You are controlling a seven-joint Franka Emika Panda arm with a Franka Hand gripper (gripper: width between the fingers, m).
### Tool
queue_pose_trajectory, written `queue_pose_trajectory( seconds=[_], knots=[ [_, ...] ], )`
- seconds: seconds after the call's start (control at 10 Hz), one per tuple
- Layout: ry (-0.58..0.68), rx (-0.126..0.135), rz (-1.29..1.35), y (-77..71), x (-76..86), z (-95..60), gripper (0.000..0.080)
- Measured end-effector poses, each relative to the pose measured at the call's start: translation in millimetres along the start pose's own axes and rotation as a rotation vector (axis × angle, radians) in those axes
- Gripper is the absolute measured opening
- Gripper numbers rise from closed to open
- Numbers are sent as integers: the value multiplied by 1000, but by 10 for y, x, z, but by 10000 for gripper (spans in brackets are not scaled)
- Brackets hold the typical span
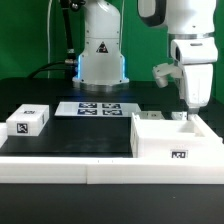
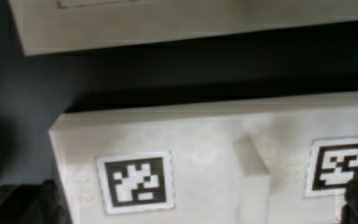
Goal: Assemble cabinet
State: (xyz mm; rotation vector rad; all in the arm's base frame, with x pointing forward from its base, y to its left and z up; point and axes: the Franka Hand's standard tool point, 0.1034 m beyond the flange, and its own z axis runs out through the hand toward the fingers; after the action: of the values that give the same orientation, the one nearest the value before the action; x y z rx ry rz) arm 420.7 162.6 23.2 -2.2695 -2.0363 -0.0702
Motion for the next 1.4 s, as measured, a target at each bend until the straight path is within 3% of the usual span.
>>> queue_pose_trajectory(
  seconds=[0.2,0.5,0.6,0.7,1.0,1.1,1.2,1.4],
  knots=[
    [4,12,6,-49,8,89,797],
    [4,14,8,-54,3,99,797],
    [4,14,8,-54,4,99,667],
    [4,15,9,-57,2,104,667],
    [3,20,14,-63,-24,125,248],
    [3,20,15,-62,-26,126,248],
    [4,17,15,-51,-23,117,69],
    [5,13,15,-43,-21,111,69]
  ],
)
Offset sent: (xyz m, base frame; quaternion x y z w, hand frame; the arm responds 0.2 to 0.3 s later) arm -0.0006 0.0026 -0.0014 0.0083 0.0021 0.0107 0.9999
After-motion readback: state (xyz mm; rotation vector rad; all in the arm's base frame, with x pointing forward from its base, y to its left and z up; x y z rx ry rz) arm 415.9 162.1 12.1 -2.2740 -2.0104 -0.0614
